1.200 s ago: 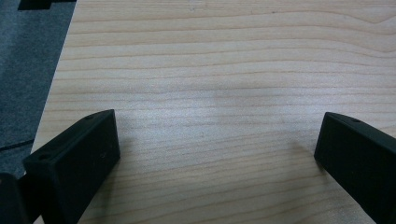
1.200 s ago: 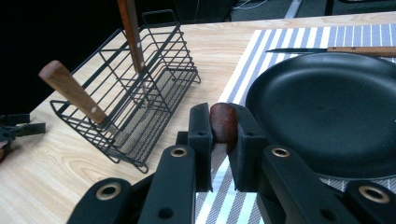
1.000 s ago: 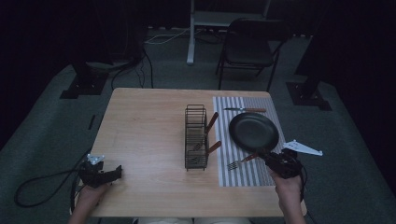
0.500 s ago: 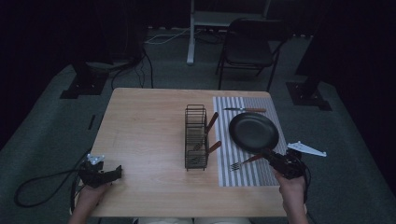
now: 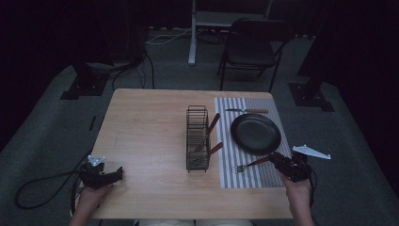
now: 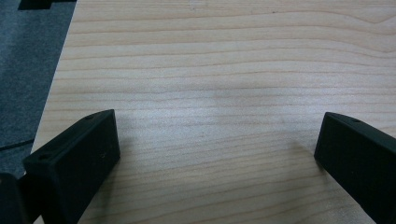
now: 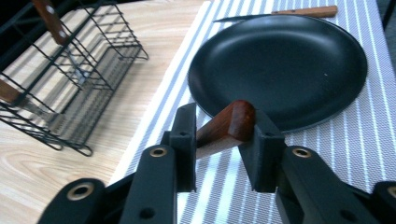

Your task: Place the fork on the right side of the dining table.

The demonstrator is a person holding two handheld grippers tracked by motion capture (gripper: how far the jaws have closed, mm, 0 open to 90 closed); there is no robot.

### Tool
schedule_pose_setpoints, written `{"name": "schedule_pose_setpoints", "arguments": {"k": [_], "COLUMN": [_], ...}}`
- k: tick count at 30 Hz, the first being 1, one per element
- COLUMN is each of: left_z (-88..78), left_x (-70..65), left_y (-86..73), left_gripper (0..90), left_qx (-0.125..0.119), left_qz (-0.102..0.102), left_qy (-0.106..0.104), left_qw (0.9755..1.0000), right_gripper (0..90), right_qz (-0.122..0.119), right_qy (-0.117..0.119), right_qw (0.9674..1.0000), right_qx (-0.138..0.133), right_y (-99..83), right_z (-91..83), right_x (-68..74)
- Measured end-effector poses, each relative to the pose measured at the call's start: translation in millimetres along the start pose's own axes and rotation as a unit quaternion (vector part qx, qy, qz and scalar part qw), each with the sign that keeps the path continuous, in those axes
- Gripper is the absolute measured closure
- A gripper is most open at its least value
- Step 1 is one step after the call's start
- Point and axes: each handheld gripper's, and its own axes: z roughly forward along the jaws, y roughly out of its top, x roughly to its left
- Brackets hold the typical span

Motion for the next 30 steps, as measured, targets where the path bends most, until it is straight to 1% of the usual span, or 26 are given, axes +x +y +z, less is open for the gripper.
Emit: {"name": "schedule_pose_setpoints", "arguments": {"k": [7,9,10,11,13,16,21,22,26,28,30], "left_z": [0.0,0.0,0.0,0.0,0.0,-0.1,-0.1,-0.1,-0.1,-0.1,-0.1], "left_x": [0.0,0.0,0.0,0.0,0.0,0.0,-0.1,-0.1,0.0,0.0,0.0], "left_y": [0.0,0.0,0.0,0.0,0.0,0.0,-0.1,-0.1,-0.1,-0.1,-0.1], "left_gripper": [0.2,0.2,0.2,0.2,0.2,0.3,0.2,0.2,0.2,0.2,0.2], "left_qx": [0.0,0.0,0.0,0.0,0.0,0.0,0.0,0.0,0.0,0.0,0.0], "left_qz": [0.0,0.0,0.0,0.0,0.0,0.0,0.0,0.0,0.0,0.0,0.0], "left_qy": [0.0,0.0,0.0,0.0,0.0,0.0,0.0,0.0,0.0,0.0,0.0], "left_qw": [1.0,1.0,1.0,1.0,1.0,1.0,1.0,1.0,1.0,1.0,1.0], "right_gripper": [61.3,61.1,60.7,59.9,59.1,57.6,53.4,51.8,51.6,51.6,51.6], "right_qz": [0.003,0.006,0.008,0.017,0.026,0.029,0.028,0.027,0.025,0.027,0.03], "right_qy": [-0.001,0.001,0.002,0.006,0.007,0.006,-0.002,-0.007,-0.013,-0.013,-0.01], "right_qw": [0.9999,0.9999,0.9999,0.9997,0.9995,0.9993,0.9991,0.9989,0.9982,0.9981,0.9978], "right_qx": [0.014,0.013,0.013,0.016,0.017,0.021,0.032,0.039,0.052,0.054,0.057], "right_y": [-7.3,-8.7,-9.6,-12.3,-14.2,-16.4,-18.6,-19.9,-23.1,-23.7,-25.3], "right_z": [4.3,4.9,5.5,7.5,9.1,11.6,15.6,17.7,22.2,23.0,25.8], "right_x": [-13.4,-15.8,-17.8,-23.4,-27.2,-31.7,-36.1,-38.5,-45.9,-47.1,-51.2]}}
